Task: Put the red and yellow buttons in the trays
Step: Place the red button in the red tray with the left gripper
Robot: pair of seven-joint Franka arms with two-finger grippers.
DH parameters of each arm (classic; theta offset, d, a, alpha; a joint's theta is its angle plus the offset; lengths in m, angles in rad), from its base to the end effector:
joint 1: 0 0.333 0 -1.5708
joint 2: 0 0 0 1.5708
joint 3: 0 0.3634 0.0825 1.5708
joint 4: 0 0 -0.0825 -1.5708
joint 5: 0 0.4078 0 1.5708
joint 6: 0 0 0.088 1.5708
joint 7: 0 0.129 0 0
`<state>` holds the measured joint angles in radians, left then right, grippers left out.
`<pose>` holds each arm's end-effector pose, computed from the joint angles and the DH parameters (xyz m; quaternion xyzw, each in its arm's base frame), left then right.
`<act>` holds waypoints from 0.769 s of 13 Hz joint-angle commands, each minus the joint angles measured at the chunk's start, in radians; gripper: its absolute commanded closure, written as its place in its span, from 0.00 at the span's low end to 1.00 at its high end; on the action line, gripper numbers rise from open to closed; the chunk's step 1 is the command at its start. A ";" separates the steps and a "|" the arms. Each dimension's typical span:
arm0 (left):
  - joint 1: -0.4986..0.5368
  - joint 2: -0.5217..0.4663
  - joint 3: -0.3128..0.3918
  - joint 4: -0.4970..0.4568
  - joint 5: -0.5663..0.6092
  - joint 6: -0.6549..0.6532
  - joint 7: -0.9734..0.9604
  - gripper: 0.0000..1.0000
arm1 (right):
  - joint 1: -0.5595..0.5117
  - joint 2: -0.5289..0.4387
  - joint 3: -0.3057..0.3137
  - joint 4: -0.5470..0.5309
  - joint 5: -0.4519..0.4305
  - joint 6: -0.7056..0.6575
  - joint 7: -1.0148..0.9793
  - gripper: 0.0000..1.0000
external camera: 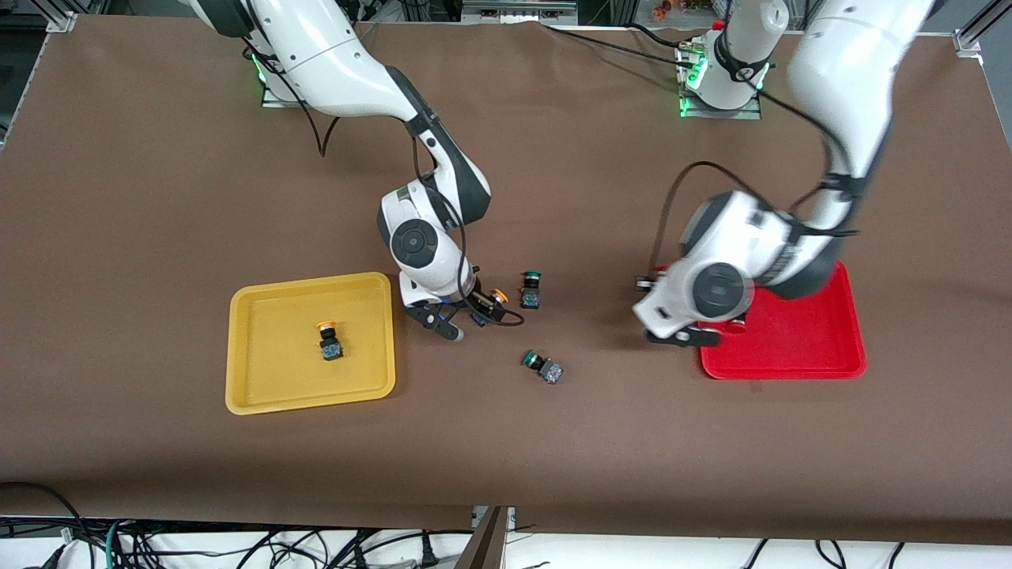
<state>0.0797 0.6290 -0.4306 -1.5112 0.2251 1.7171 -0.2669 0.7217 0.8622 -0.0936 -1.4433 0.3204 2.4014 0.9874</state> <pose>0.6778 -0.1725 0.3024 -0.9813 0.0642 0.1784 0.0335 0.6252 0.4806 0.1772 -0.9583 0.2700 0.0218 0.0915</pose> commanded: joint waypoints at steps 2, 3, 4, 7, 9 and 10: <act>0.167 0.005 -0.001 -0.023 0.046 -0.010 0.297 1.00 | 0.012 0.004 -0.003 -0.003 0.019 0.018 -0.002 0.33; 0.202 0.018 0.001 -0.024 0.106 -0.005 0.336 1.00 | 0.012 0.004 -0.003 -0.003 0.019 0.015 -0.009 0.53; 0.219 0.044 0.001 -0.024 0.137 0.007 0.365 1.00 | 0.010 0.001 -0.003 -0.003 0.014 0.010 -0.025 0.70; 0.310 0.069 0.010 -0.092 0.210 0.183 0.438 0.97 | -0.017 -0.055 -0.035 0.009 0.000 -0.173 -0.233 0.82; 0.342 0.086 0.010 -0.098 0.214 0.206 0.483 0.84 | -0.071 -0.097 -0.095 0.027 -0.001 -0.324 -0.477 0.82; 0.336 0.086 0.009 -0.098 0.214 0.206 0.479 0.66 | -0.100 -0.101 -0.115 0.046 -0.001 -0.373 -0.597 0.82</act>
<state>0.4042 0.7292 -0.4076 -1.5948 0.4157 1.9124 0.1838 0.6897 0.8089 -0.1837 -1.4133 0.3185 2.1396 0.5975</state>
